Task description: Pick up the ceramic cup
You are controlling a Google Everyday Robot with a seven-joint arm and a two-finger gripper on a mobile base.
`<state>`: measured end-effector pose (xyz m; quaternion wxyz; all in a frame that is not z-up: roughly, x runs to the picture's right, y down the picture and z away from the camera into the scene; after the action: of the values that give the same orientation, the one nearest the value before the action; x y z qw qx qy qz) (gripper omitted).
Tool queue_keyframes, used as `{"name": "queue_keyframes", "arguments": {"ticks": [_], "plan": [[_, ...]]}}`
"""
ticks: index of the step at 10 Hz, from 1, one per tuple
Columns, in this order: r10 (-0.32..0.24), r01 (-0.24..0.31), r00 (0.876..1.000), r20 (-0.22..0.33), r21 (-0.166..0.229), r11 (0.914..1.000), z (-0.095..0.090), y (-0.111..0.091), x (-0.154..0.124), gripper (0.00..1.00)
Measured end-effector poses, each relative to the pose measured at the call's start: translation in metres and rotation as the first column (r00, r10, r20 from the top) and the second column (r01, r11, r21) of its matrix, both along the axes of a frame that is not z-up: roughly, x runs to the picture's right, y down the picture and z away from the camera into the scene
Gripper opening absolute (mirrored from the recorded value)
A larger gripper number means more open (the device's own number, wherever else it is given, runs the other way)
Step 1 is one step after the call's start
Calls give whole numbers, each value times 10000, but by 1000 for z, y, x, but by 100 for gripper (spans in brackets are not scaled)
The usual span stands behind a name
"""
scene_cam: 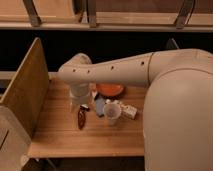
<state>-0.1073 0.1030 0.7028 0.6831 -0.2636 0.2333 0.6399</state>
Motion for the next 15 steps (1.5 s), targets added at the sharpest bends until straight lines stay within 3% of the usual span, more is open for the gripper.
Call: {"name": "queue_keyframes", "arguments": {"ticks": [13, 15], "plan": [[-7, 7, 10000, -1, 12, 10000, 0, 0, 0, 65], [-238, 241, 9997, -97, 299, 9993, 0, -12, 5, 65]]}}
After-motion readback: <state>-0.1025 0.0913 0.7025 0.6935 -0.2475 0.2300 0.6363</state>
